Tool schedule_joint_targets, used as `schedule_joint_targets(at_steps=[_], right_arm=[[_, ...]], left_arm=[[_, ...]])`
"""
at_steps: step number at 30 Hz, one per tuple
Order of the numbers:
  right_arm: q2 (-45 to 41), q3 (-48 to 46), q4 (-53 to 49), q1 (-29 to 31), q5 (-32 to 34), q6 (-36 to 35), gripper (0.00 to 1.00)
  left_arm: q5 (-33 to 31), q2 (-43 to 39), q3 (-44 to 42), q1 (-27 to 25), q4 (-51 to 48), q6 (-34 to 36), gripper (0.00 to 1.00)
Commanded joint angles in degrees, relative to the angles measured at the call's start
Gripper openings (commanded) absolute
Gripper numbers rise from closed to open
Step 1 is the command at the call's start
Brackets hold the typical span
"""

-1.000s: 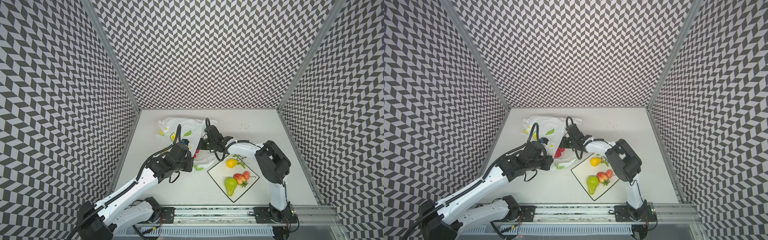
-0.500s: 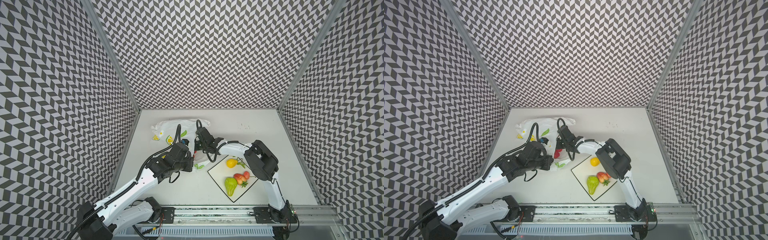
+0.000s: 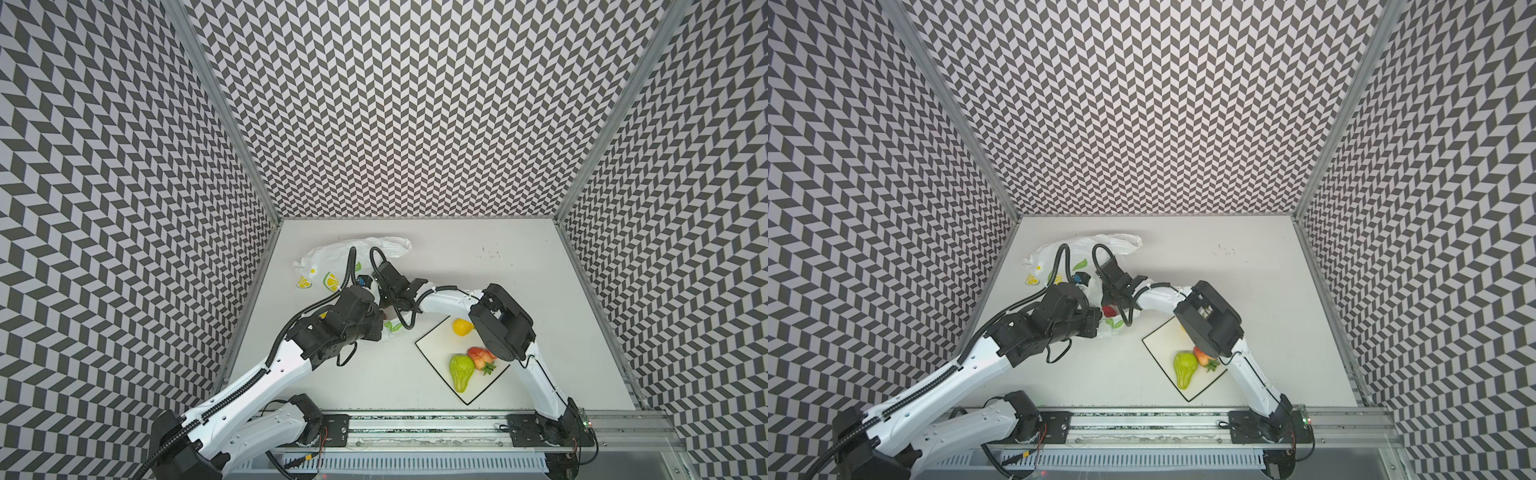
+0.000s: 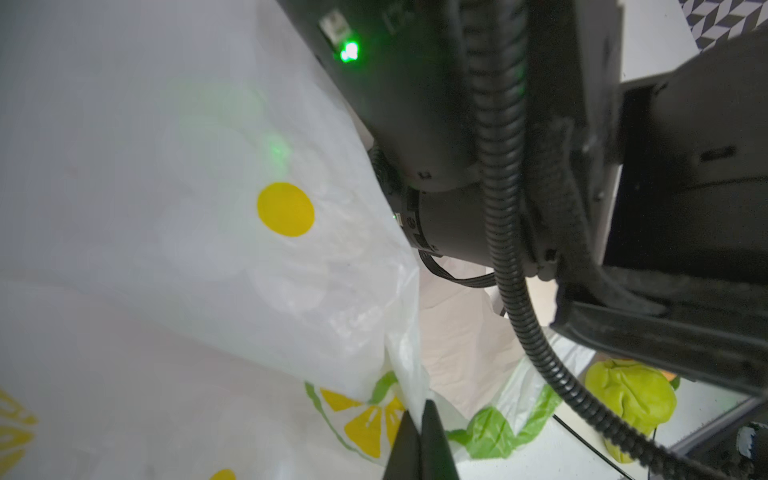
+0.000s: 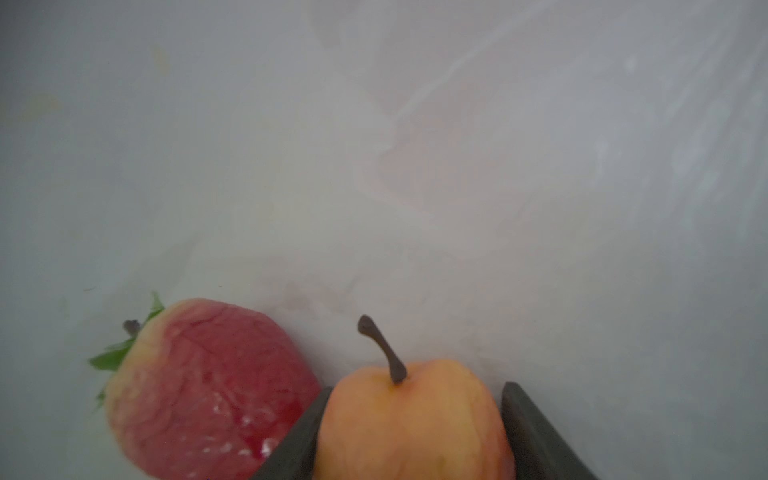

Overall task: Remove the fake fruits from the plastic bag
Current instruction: 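Lower the right gripper onto the red-yellow peach in the bag and grasp it, then lift the red-yellow peach out, lower it onto the board, open right gripper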

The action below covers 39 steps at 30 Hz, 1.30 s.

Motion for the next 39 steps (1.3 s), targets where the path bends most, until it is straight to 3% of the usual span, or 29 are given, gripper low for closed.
schedule_joint_targets(at_steps=[1,5,16,22,30,39], right_arm=[[-0.2,-0.2,-2.2,0.0,2.3,-0.6,0.48],[-4.1,-1.7,-0.1,0.0,0.0,-1.0,0.37],[-20.7,-16.8,5.3,-0.6,-8.4,-2.1,0.37],[-29.2,-24.5,3.0,-1.5,-11.0,-4.4,0.37],[-44.4,-34.8,-1.0,-2.1,-11.2,-8.9,0.37],[-62.5,-46.9,-1.4,-2.0,-6.2,-14.4,0.39]], left_arm=[[-3.5,-1.5,0.9,0.2,0.1,-1.4,0.00],[-4.3,-1.5,0.3,0.2,0.3,-1.8,0.00],[-5.4,0.1,-1.2,0.6,2.7,-1.9,0.00],[-6.5,-0.2,-1.5,1.0,3.4,-1.8,0.00],[-6.8,-0.5,-2.3,2.0,4.5,-0.7,0.00],[-6.6,-0.3,-3.0,2.9,5.1,1.0,0.00]])
